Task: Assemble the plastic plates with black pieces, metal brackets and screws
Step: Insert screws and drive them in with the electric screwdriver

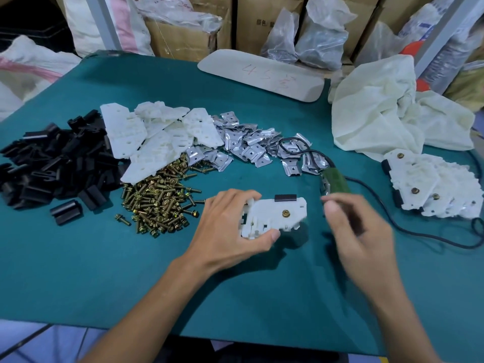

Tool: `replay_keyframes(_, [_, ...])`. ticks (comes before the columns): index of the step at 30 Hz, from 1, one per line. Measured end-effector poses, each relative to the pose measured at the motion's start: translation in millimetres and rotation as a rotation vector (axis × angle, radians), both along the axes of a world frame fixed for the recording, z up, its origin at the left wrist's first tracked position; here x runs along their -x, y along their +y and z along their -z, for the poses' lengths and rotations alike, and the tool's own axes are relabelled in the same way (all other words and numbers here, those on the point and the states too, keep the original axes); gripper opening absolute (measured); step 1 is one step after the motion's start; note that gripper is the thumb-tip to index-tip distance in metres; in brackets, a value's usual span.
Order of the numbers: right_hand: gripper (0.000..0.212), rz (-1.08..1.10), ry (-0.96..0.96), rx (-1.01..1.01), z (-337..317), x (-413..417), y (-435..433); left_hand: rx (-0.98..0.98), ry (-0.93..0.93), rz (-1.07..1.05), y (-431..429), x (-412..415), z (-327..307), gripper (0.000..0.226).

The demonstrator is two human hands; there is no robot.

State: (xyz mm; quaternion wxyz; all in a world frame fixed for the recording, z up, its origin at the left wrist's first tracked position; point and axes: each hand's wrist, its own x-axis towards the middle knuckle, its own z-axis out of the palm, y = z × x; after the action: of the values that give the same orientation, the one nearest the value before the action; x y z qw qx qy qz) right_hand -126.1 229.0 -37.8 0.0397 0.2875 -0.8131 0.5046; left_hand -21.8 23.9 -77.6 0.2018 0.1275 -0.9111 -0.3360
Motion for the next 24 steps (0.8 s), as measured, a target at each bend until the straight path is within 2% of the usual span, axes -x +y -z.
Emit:
replay_keyframes(3, [0.041, -0.314, -0.045, -0.174, 3, -26, -8, -0.049, 0.012, 0.002, 0, 0, -2, 0.068])
replay_keyframes(5, [0.047, -0.408, -0.073, -0.264, 7, -35, -15, -0.086, 0.035, 0.007, 0, -1, -2, 0.069])
replay_keyframes(7, [0.047, -0.432, -0.129, -0.242, 9, -40, -22, -0.115, 0.062, 0.004, -1, -2, -2, 0.071])
replay_keyframes(10, [0.044, -0.4, -0.218, -0.097, 10, -43, -33, -0.136, 0.071, 0.006, -2, -1, -1, 0.08])
replay_keyframes(16, [0.045, -0.225, -0.555, 0.327, 19, -33, -54, -0.139, 0.059, 0.025, -3, -1, 4, 0.085])
replay_keyframes(19, [0.043, -0.113, -0.455, 0.309, 20, -22, -54, -0.218, 0.018, 0.033, -2, -3, 4, 0.084])
replay_keyframes(21, [0.042, -0.079, -0.386, 0.31, 18, -14, -50, -0.255, 0.017, 0.022, -3, -3, 4, 0.076])
replay_keyframes(24, [0.04, -0.024, -0.384, 0.392, 6, 3, -37, -0.28, 0.04, 0.006, -3, -2, 4, 0.062])
